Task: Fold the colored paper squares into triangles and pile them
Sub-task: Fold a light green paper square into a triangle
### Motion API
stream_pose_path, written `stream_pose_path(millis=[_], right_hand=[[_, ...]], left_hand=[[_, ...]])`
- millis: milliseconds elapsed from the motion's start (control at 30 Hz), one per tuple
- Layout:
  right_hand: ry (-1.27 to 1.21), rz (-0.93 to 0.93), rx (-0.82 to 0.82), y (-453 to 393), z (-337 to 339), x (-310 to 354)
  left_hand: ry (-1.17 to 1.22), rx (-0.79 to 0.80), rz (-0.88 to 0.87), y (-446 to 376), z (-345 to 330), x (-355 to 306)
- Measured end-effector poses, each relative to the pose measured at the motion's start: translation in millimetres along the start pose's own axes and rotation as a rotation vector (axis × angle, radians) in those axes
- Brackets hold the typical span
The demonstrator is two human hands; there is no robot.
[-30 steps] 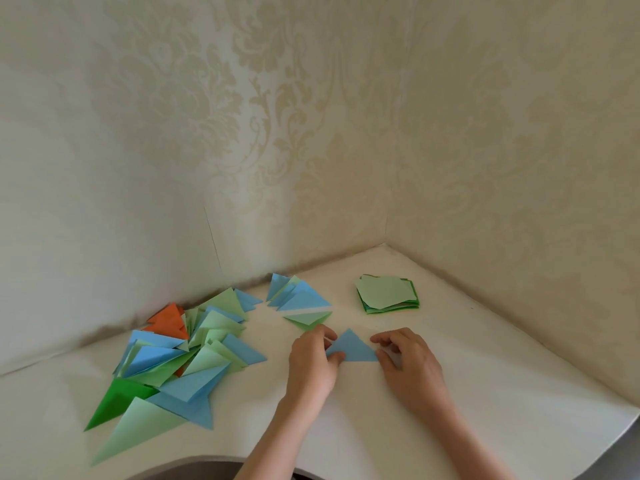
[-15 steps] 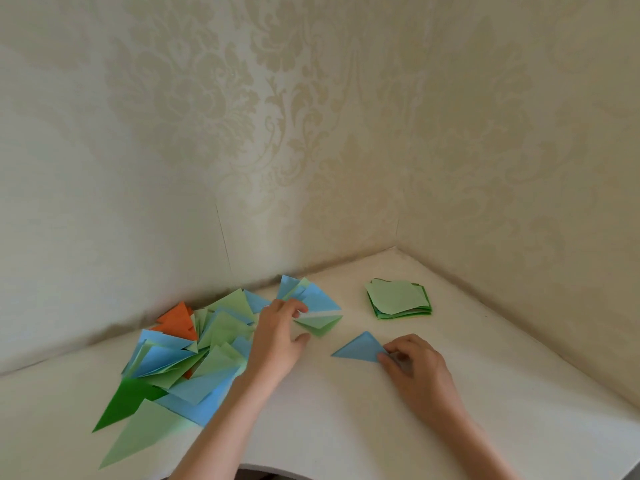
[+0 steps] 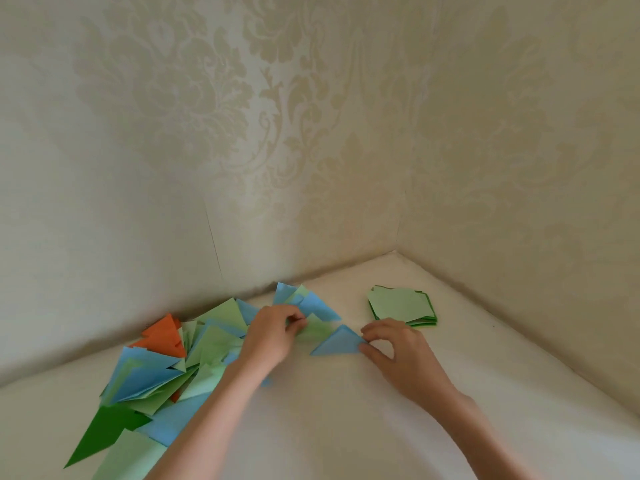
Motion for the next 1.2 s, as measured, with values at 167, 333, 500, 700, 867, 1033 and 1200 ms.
stream_pose_path(millis=[167,333,500,700,867,1033,1200], right_hand=[[-0.006,0.056,0.069,-33,-31,26],[-0.088,-0.068,0.027,-43,-47,29],[-0.064,-0.117,-0.019,-47,-49,22],[-0.049,-0.19,-0.055,-50,-52,20],[-0.027,-0.235,-0.14,-48,-54,15],[0.121,-0.16,-0.056,-53,-61,26],[0.151,-0.169,-0.036,-46,-62,29]], left_hand=[[-0.054,0.066,0.083,-9,7,12],[-0.017,0.011,0.123,-9,8,22],[0.03,-0.124,0.108,-6,24,18],[0.084,-0.169,0.094,3,26,13],[0.017,-0.187,0.091,3,15,16],[0.01,-0.173,0.073,3,12,14],[0.014,-0.171,0.073,6,12,19]])
Point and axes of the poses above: each hand's wrist, its own y-axis away from the middle knuckle, its own z-axis out of the back of the hand, x = y × z, the point moved 8 cm from there along -y, towards the middle knuckle, and after that the axes turned 13 degrees about y, right-handed, at the moved point
